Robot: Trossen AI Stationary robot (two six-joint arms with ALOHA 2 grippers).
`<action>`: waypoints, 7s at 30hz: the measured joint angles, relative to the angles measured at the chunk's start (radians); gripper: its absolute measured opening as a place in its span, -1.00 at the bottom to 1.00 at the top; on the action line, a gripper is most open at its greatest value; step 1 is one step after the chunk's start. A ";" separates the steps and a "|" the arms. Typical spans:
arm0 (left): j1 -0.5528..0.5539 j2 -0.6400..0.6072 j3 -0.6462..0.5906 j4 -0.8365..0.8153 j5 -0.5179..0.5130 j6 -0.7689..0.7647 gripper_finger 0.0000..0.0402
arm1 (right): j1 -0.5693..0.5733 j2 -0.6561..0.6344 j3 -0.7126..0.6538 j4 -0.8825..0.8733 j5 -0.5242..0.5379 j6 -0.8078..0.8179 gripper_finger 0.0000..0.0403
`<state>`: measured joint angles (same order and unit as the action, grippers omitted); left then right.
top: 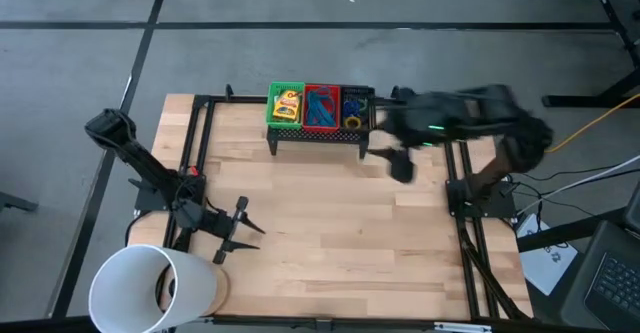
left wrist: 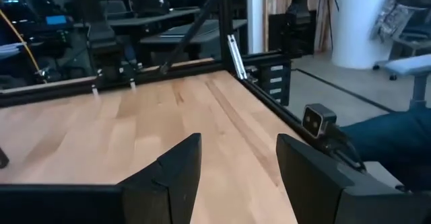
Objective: Pick & Place Office Desk Supplies
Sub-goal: Return to Home Position
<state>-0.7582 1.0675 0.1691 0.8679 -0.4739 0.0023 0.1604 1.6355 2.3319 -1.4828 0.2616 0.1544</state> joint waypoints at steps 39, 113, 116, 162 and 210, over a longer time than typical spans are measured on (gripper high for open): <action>0.381 -0.414 0.132 -0.419 0.630 0.026 -0.05 | 0.821 -0.876 -1.433 1.244 0.030 -0.189 0.30; 1.226 -1.067 -0.160 -0.695 1.360 -0.156 -0.04 | 0.778 -1.636 -2.255 1.583 -0.156 -0.219 0.30; 1.226 -1.067 -0.160 -0.696 1.365 -0.156 -0.05 | 0.778 -1.636 -2.319 1.663 -0.198 -0.216 0.30; 1.225 -1.062 -0.160 -0.719 1.260 -0.058 -0.04 | 0.573 -1.438 -2.315 1.535 -0.103 -0.257 0.30; 1.225 -1.052 -0.160 -0.718 1.261 -0.121 -0.06 | 0.573 -1.438 -2.315 1.538 0.041 -0.268 0.30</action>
<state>0.4667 0.0158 0.0093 0.1497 0.7872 -0.1184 0.7338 0.1970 0.0166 0.0551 0.3031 -0.1139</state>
